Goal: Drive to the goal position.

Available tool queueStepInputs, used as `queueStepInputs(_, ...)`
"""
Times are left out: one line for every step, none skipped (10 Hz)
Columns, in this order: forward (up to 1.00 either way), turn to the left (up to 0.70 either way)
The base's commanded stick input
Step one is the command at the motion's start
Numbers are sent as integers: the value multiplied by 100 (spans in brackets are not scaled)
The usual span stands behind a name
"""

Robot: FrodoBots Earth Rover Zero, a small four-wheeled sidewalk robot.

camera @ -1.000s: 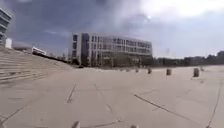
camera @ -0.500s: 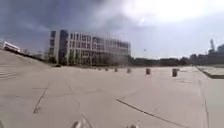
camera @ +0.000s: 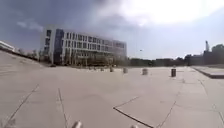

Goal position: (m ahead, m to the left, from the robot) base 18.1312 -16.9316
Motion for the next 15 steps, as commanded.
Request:
queueStepInputs(70,0)
queueStepInputs(70,0)
queueStepInputs(70,0)
queueStepInputs(70,0)
queueStepInputs(70,0)
queueStepInputs(70,0)
queueStepInputs(70,0)
queueStepInputs(70,-9)
queueStepInputs(70,-25)
queueStepInputs(70,-35)
queueStepInputs(70,-35)
queueStepInputs(70,-33)
queueStepInputs(70,0)
queueStepInputs(70,0)
queueStepInputs(70,0)
